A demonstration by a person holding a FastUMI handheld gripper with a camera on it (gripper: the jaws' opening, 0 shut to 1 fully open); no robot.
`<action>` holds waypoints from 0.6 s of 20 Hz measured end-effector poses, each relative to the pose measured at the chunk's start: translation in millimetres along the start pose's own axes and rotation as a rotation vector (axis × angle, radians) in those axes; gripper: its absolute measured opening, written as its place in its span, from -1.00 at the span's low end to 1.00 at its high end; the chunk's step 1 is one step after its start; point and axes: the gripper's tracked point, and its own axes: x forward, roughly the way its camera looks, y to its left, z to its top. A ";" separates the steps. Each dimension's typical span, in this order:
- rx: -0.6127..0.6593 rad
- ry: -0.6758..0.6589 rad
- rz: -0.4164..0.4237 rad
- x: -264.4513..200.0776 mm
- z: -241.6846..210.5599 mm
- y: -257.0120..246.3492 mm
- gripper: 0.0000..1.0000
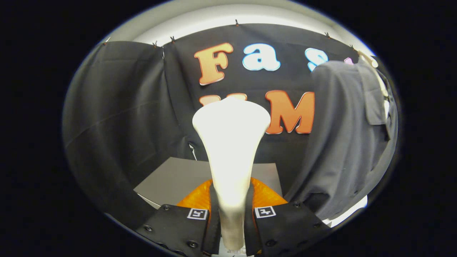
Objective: Iron the clothes twice with a garment steamer, once on the left side and once on the right side.
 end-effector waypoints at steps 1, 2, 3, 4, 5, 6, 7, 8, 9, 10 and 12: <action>-0.003 -0.024 -0.009 -18.9 4.7 -7.4 -0.31; -0.005 -0.052 -0.023 -38.6 9.7 -17.2 -0.32; -0.001 -0.085 -0.042 -54.8 14.5 -28.5 -0.32; -0.005 -0.098 -0.060 -68.8 16.5 -40.8 -0.32; -0.001 -0.125 -0.087 -83.8 20.3 -55.7 -0.31; 0.002 -0.143 -0.118 -95.8 24.4 -74.6 -0.32; 0.009 -0.157 -0.151 -105.1 26.7 -91.9 -0.32; 0.018 -0.167 -0.177 -111.2 26.1 -109.6 -0.33; 0.032 -0.179 -0.204 -116.3 25.6 -126.8 -0.32; 0.040 -0.185 -0.230 -122.2 24.2 -144.5 -0.32; 0.044 -0.203 -0.278 -130.0 19.7 -177.4 -0.32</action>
